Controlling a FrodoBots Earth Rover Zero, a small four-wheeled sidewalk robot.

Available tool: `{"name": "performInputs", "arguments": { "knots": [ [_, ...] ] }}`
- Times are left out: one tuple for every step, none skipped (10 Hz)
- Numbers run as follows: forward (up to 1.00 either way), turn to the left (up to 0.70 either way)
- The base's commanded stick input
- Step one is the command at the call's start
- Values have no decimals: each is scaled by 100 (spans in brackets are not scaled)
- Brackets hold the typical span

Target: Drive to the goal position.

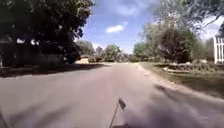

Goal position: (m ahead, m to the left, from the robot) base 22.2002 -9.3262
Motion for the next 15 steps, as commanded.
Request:
{"name": "performInputs", "arguments": {
  "knots": [
    [100, 0],
    [100, 0],
    [100, 0],
    [100, -24],
    [100, -39],
    [100, -39],
    [100, -39],
    [100, -34],
    [100, -6],
    [100, 0],
    [100, 0],
    [100, 0],
    [100, -14],
    [100, -34],
    [100, -27]
  ]
}}
